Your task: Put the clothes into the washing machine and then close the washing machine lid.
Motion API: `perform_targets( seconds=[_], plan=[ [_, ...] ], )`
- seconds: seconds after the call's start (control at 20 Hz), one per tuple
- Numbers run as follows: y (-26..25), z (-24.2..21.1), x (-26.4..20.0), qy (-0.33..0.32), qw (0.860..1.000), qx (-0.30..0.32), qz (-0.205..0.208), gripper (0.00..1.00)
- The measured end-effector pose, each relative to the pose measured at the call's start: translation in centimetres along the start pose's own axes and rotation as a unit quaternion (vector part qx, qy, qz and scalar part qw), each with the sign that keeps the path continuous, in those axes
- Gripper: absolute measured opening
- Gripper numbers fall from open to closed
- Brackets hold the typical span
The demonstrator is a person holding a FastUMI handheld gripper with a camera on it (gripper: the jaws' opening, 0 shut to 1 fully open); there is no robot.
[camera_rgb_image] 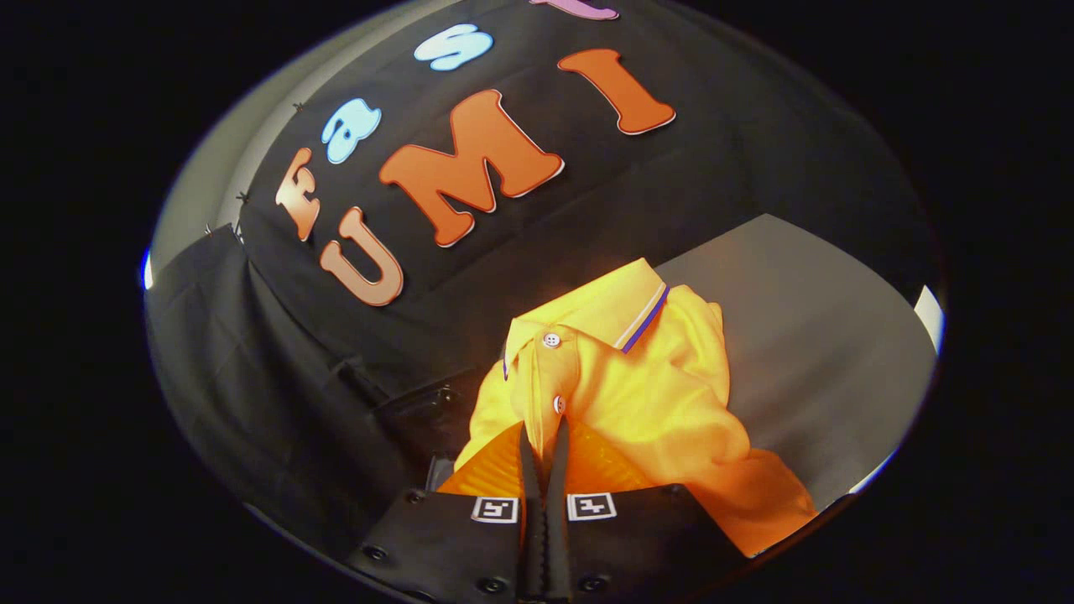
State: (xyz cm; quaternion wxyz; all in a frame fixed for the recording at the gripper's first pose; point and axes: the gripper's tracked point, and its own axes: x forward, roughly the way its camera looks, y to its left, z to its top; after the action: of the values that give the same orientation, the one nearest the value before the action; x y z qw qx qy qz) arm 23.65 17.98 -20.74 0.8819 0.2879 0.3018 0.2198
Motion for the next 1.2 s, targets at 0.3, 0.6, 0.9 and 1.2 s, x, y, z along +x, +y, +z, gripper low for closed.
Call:
perform_targets(
  seconds=[0.3, 0.6, 0.9, 1.2],
  plan=[
    [8.8, -1.1, -2.9, -0.018, 0.998, -0.027, 0.059, 0.07],
    [18.6, -3.6, -2.0, -0.031, 0.993, -0.06, 0.098, 0.07],
    [25.9, -9.1, 1.4, -0.053, 0.99, -0.107, 0.076, 0.07],
    [27.0, -17.9, 8.6, -0.01, 0.991, -0.123, 0.043, 0.07]
  ],
)
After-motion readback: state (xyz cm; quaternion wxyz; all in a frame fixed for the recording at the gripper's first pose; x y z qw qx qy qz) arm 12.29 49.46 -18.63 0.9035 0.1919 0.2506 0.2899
